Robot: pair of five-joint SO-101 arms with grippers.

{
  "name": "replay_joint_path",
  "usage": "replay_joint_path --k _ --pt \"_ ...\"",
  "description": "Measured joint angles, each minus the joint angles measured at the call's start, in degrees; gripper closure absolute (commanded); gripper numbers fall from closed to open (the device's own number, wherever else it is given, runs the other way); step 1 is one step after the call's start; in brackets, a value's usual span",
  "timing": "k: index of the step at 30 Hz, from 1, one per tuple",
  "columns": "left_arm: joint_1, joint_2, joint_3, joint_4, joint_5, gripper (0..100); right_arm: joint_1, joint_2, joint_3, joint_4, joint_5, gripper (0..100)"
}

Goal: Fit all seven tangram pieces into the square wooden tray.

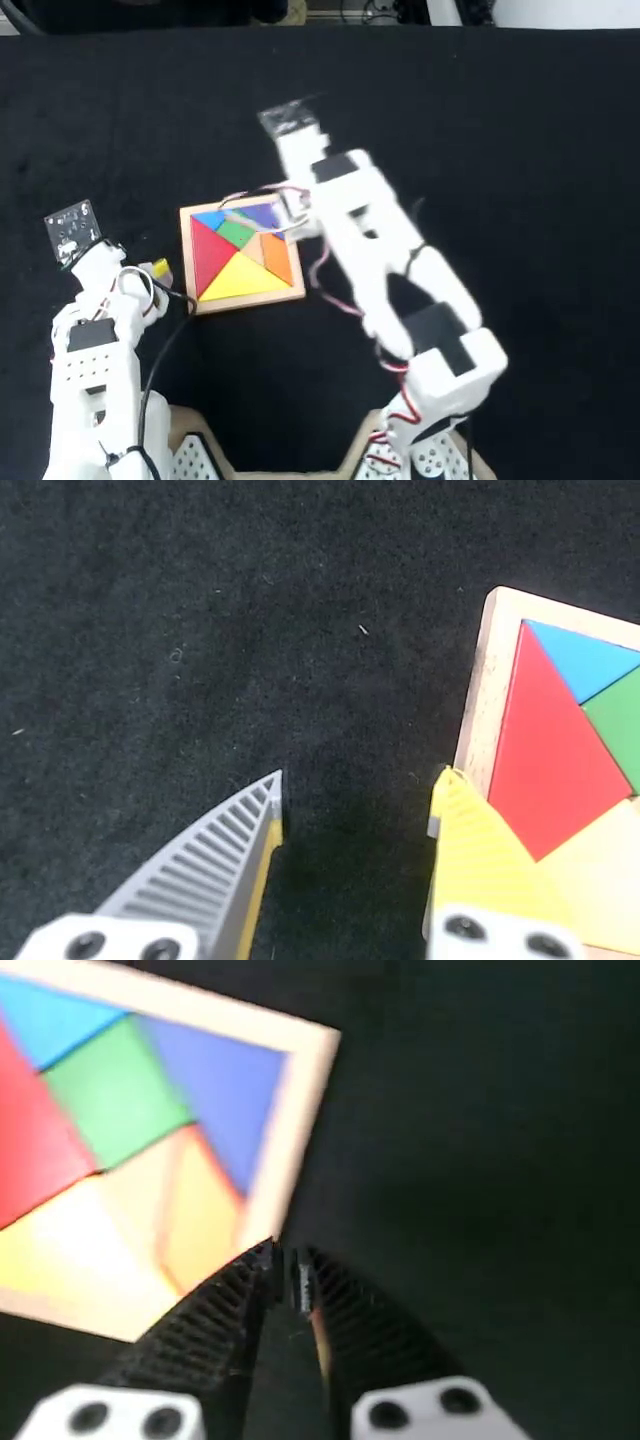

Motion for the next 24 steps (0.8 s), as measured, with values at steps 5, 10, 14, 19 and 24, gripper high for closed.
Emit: replay_joint_path --k 5,10,14,19,24 --pt "0.4 0.8 -0.8 -0.8 -1.7 75 6.8 -5.0 2.5 1.8 0.2 98.8" --pt "6.7 8.8 -10.4 6.6 -8.7 75 10.0 -11.1 14.0 -6.3 0.2 98.8" --pt "8.6 20.7 -16.7 6.3 -9.1 76 10.5 -17.1 22.2 -12.1 0.4 98.7" --pt "7.9 33.9 -22.9 6.2 -8.9 83 10.5 -23.4 28.0 -15.0 0.4 98.7" --pt "4.8 35.7 -24.6 6.9 -9.2 90 10.5 -25.1 30.9 -18.3 0.4 98.7"
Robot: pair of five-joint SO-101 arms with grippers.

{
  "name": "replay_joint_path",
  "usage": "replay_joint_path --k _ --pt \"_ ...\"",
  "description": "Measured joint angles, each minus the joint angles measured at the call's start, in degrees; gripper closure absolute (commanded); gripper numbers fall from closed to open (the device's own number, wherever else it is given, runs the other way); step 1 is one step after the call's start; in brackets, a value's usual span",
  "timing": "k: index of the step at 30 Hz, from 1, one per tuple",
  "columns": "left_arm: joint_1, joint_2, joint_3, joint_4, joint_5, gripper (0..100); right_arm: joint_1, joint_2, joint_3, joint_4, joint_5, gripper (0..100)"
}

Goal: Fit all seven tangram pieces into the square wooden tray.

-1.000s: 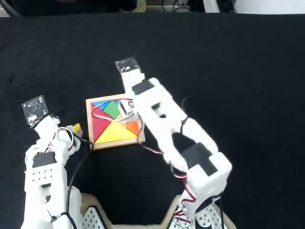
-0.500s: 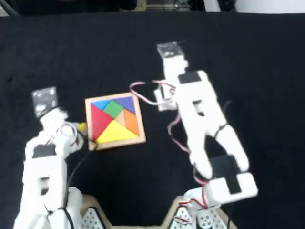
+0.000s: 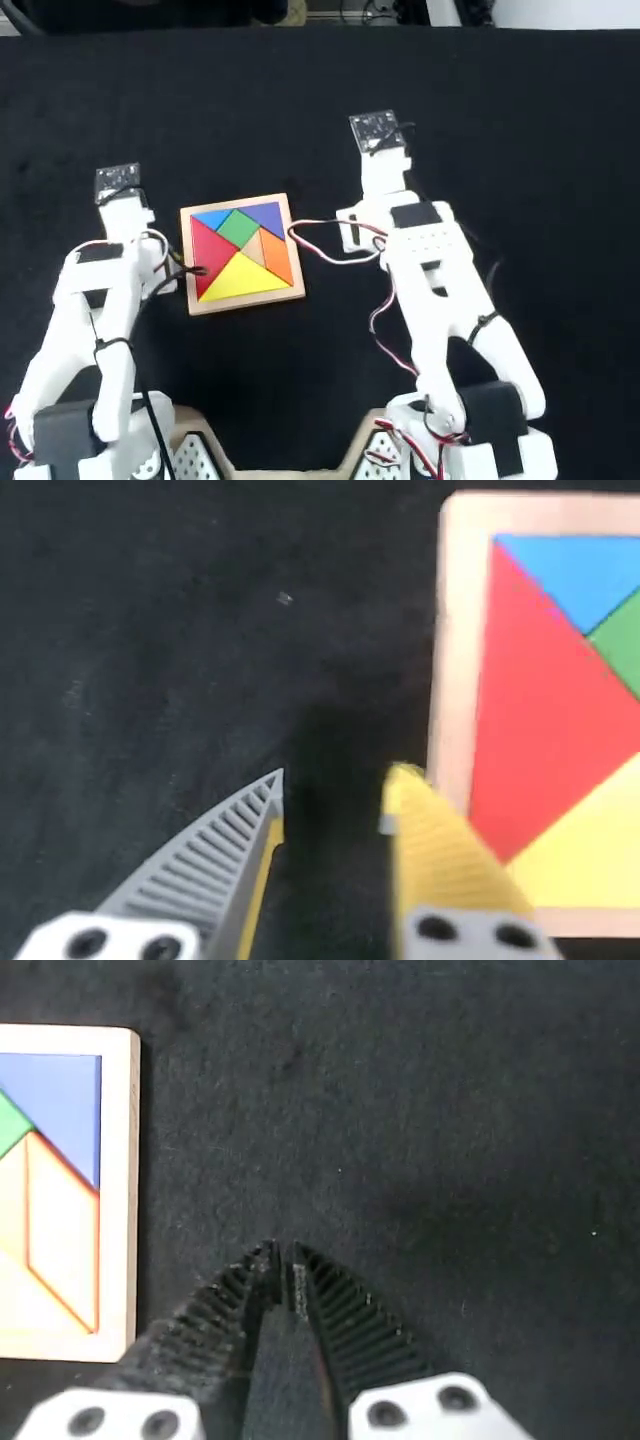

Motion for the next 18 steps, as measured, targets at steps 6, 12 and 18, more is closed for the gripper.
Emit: replay_joint_path --k 6,12,18 --pt "-1.7 -0.2 -0.3 0.1 -2.1 90 0.1 0.0 0.1 -0.7 0.0 98.7" --pt "2.3 2.5 -0.8 -4.7 -1.9 90 0.1 0.0 0.1 -0.7 0.2 98.7" --pt "9.4 9.3 -6.5 -4.7 6.0 95 0.1 0.0 0.1 -0.7 0.4 98.7"
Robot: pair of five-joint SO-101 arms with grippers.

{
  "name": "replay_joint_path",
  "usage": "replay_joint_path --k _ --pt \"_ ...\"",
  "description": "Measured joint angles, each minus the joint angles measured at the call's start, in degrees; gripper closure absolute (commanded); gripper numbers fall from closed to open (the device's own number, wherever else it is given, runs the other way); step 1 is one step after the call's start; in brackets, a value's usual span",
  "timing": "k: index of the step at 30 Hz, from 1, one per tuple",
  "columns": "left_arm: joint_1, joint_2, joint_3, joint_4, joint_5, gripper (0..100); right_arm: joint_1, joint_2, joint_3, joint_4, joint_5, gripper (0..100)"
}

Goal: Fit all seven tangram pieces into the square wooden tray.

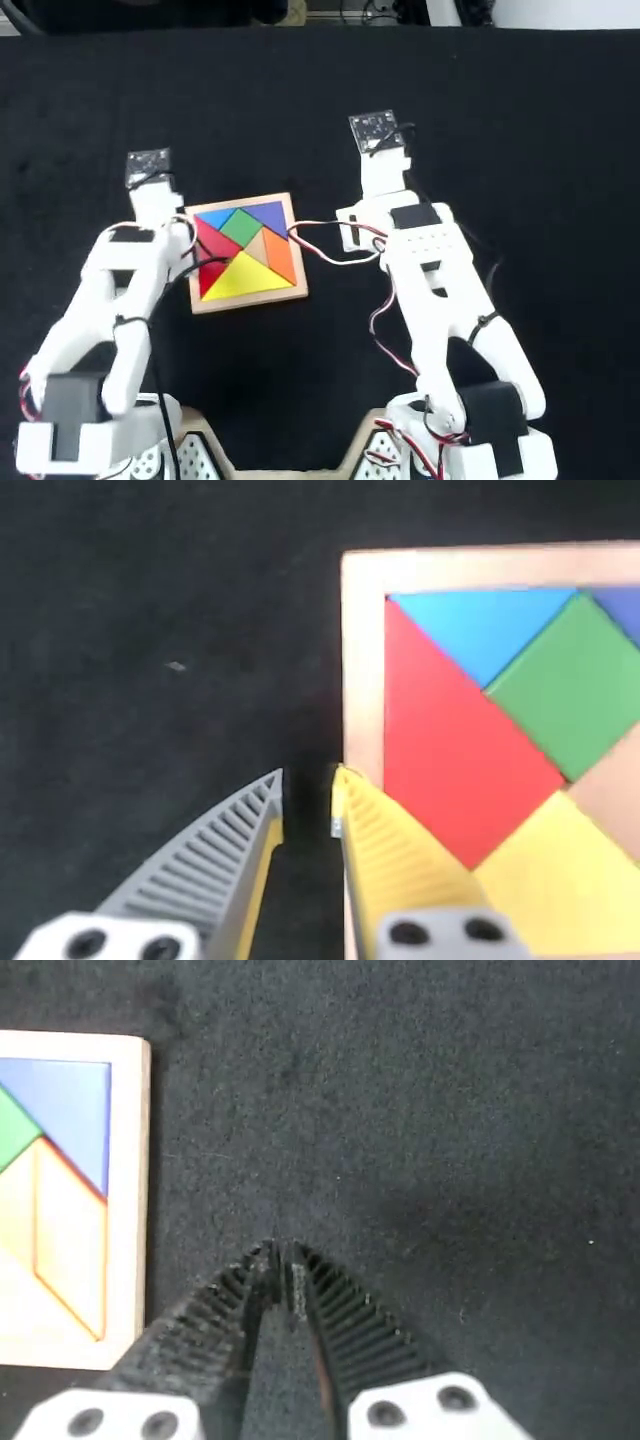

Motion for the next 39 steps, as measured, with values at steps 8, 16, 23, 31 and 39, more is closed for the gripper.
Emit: replay_joint_path --k 8,16,23,31,39 --pt "6.9 4.0 -4.7 2.5 0.9 95 -0.1 0.0 0.0 0.0 2.0 98.7" --pt "10.5 3.3 -6.3 1.6 1.1 95 -0.1 0.0 0.1 0.0 2.2 98.7" --pt "3.0 3.2 -10.4 1.4 1.1 95 3.9 0.0 0.2 0.0 2.3 98.7" --pt "1.0 3.2 -8.4 -3.4 1.1 95 -0.6 7.5 0.1 0.0 5.1 98.8" --pt "-1.7 3.2 -3.7 -9.7 1.1 95 -1.1 20.0 -6.2 3.7 5.6 98.8"
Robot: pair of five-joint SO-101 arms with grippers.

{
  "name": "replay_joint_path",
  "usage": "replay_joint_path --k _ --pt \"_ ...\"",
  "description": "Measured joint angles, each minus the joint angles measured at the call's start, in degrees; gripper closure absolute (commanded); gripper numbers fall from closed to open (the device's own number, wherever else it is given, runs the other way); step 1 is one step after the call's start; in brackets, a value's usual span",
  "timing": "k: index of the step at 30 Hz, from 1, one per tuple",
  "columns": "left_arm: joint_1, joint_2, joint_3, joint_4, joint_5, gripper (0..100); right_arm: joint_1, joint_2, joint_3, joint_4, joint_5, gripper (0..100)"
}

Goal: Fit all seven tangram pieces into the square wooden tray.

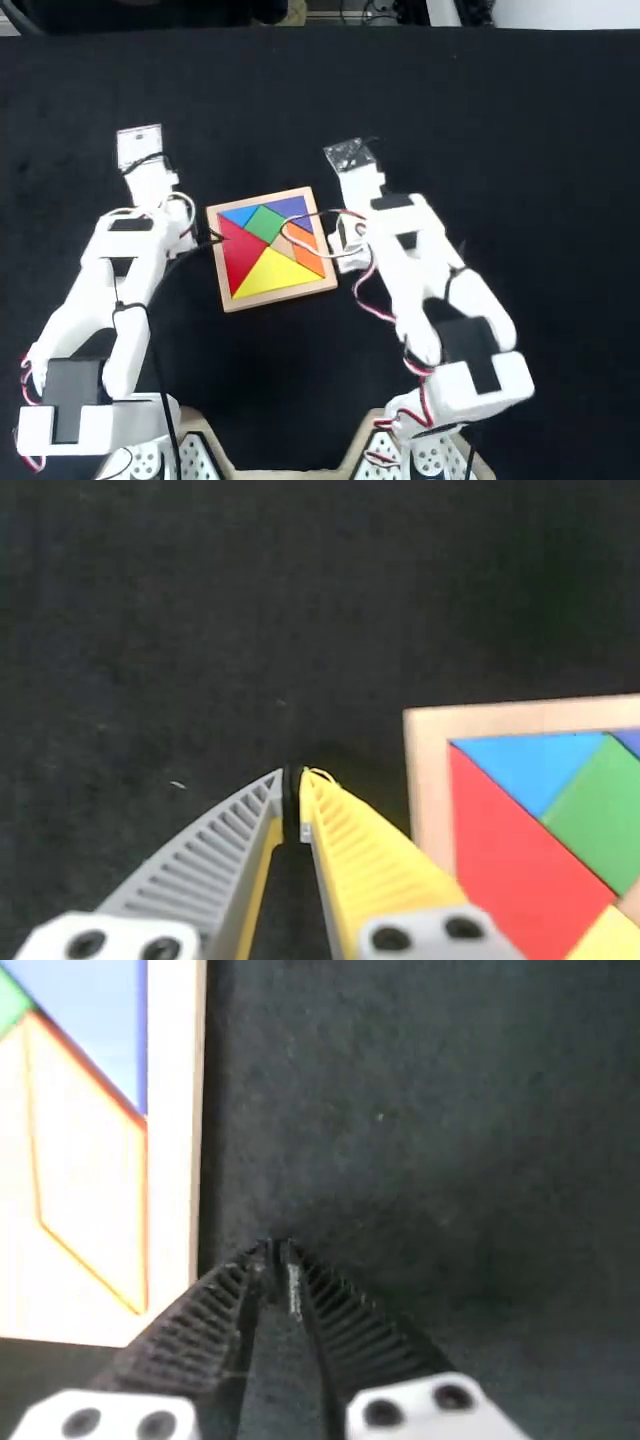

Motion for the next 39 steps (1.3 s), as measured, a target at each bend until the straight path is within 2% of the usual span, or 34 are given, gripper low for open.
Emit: replay_joint_path --k 3,20,25,28,31,35,39 --pt "-1.7 0.0 0.0 -0.2 0.0 95 -1.2 1.5 -0.9 0.9 0.1 98.8" --pt "-1.5 0.0 0.0 -0.4 0.0 95 -6.2 1.6 -1.2 2.3 0.4 98.8" --pt "-1.5 0.0 0.0 -0.4 0.0 95 -6.5 -2.5 1.3 2.4 0.4 98.8" --pt "-1.5 0.0 0.0 -0.4 0.0 95 -5.7 -9.4 3.4 2.7 0.4 98.8" --pt "-1.5 -1.1 -0.7 0.2 0.0 95 -0.6 -20.4 5.2 3.0 0.4 98.8" --pt "-2.0 -10.6 -6.0 8.8 0.0 95 4.7 -39.0 5.8 3.3 0.4 98.8" --pt "-1.9 -27.0 -9.6 17.8 0.0 95 5.4 -58.5 7.5 3.3 0.4 98.7"
